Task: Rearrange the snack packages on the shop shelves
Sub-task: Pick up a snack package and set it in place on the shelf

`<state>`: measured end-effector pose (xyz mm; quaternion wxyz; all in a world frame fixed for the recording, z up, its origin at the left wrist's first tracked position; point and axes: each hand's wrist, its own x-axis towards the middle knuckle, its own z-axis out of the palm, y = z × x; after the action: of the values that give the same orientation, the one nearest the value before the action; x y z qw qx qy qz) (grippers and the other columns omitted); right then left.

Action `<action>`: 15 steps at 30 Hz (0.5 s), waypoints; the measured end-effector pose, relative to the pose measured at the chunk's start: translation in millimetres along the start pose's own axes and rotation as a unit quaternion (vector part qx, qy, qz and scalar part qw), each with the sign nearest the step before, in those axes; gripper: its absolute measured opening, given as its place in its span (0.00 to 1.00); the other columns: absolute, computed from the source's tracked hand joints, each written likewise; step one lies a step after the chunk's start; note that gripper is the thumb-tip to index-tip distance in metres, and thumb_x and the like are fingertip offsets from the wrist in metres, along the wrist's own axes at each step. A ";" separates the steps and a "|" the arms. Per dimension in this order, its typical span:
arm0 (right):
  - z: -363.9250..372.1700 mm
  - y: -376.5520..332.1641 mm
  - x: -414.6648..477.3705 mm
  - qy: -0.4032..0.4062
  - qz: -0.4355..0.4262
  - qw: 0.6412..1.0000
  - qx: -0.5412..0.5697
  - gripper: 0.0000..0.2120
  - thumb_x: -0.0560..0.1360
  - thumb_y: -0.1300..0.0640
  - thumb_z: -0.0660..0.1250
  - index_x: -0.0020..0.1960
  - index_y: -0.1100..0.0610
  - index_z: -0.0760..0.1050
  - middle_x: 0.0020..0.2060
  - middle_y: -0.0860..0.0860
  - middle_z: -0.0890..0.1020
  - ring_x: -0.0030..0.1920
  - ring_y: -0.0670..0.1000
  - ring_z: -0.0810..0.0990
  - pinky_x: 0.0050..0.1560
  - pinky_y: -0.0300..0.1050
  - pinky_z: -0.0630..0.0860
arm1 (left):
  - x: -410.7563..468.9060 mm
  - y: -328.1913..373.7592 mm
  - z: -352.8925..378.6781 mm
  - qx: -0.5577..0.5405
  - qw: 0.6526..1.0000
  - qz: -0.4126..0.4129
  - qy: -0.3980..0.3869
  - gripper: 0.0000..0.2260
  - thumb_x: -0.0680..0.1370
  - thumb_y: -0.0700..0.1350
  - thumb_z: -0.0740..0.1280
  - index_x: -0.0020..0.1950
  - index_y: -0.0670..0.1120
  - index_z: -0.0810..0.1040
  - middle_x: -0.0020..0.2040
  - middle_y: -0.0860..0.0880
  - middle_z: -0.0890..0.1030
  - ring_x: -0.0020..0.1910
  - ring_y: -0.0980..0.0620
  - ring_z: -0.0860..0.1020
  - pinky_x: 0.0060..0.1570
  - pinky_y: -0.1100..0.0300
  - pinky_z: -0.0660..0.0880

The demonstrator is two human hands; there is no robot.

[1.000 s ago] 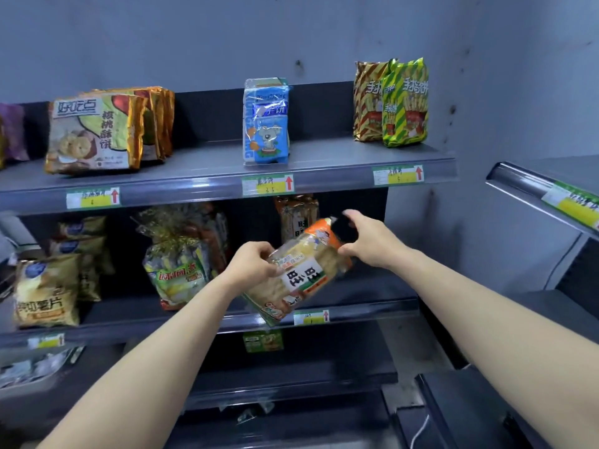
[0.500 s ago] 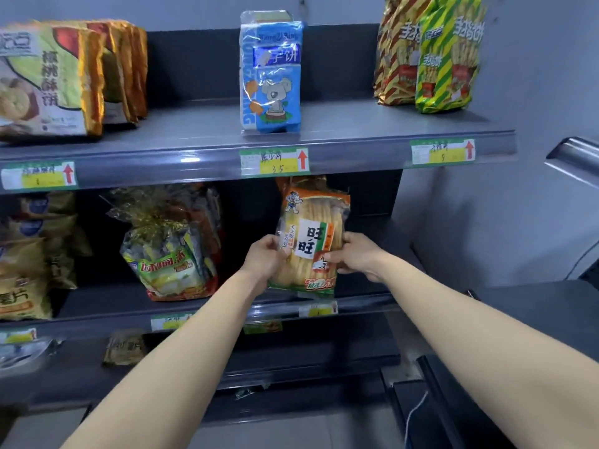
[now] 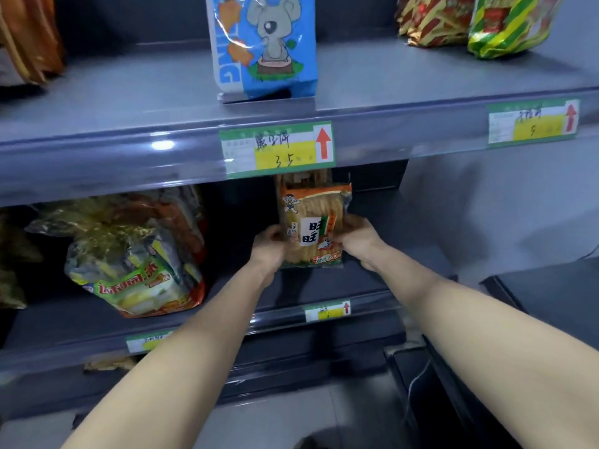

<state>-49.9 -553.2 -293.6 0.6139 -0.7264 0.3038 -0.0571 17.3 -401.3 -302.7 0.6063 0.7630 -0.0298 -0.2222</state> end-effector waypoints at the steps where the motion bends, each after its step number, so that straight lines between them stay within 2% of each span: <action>1: 2.8 2.0 4.5 0.002 -0.001 1.000 -0.004 0.10 0.74 0.67 0.67 0.54 0.60 0.77 0.50 0.58 0.83 0.48 0.56 0.83 0.53 0.53 0.80 | 4.8 -1.9 -0.6 -0.004 1.000 -0.007 0.003 0.11 0.74 0.37 0.69 0.56 0.43 0.76 0.54 0.41 0.81 0.51 0.42 0.80 0.55 0.47 0.77; 3: 7.5 3.1 13.4 0.013 0.001 1.000 -0.010 0.10 0.73 0.68 0.66 0.53 0.61 0.79 0.45 0.56 0.84 0.40 0.50 0.83 0.42 0.45 0.81 | 13.8 -2.5 -1.3 -0.017 1.000 -0.013 0.007 0.13 0.75 0.36 0.67 0.60 0.39 0.75 0.53 0.40 0.80 0.47 0.42 0.80 0.55 0.48 0.77; 5: 11.9 0.6 20.6 0.032 0.001 0.999 -0.008 0.11 0.71 0.69 0.65 0.52 0.61 0.79 0.41 0.54 0.83 0.34 0.47 0.81 0.33 0.41 0.78 | 21.8 -1.4 -1.3 -0.023 1.000 -0.008 0.012 0.14 0.75 0.35 0.67 0.60 0.38 0.74 0.50 0.42 0.78 0.39 0.48 0.77 0.50 0.49 0.76; 7: 14.5 -0.4 26.6 0.053 -0.003 0.998 -0.030 0.09 0.72 0.64 0.65 0.49 0.57 0.79 0.42 0.54 0.84 0.38 0.49 0.81 0.35 0.43 0.77 | 28.5 -1.3 -0.4 -0.019 1.000 -0.001 0.016 0.13 0.75 0.35 0.68 0.59 0.39 0.75 0.49 0.44 0.78 0.41 0.48 0.77 0.50 0.49 0.76; 9: 15.9 0.3 29.9 0.069 -0.012 0.997 -0.045 0.07 0.74 0.62 0.64 0.49 0.54 0.79 0.44 0.52 0.84 0.42 0.50 0.81 0.34 0.41 0.74 | 33.3 -3.2 0.8 -0.021 1.000 0.000 0.019 0.14 0.74 0.35 0.68 0.59 0.41 0.75 0.50 0.43 0.78 0.47 0.47 0.77 0.53 0.49 0.76; 13: 19.8 12.2 33.4 0.044 -0.014 0.999 0.011 0.13 0.73 0.70 0.64 0.52 0.55 0.76 0.50 0.55 0.82 0.49 0.55 0.80 0.52 0.51 0.78 | 42.3 -9.6 2.5 -0.028 0.999 0.005 0.041 0.16 0.74 0.36 0.69 0.61 0.42 0.74 0.54 0.40 0.79 0.51 0.46 0.77 0.57 0.46 0.76; 15: 20.2 16.6 34.8 0.038 -0.004 0.999 0.002 0.14 0.73 0.69 0.64 0.55 0.55 0.75 0.54 0.56 0.81 0.52 0.55 0.79 0.54 0.51 0.77 | 47.4 -9.5 3.5 -0.046 0.998 0.012 0.051 0.16 0.74 0.35 0.69 0.61 0.43 0.74 0.50 0.42 0.79 0.50 0.46 0.77 0.57 0.46 0.76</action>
<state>-18.7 -554.6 -323.9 0.6030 -0.7238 0.3237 -0.0881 56.5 -417.0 -326.6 0.6440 0.7444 0.0022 -0.1765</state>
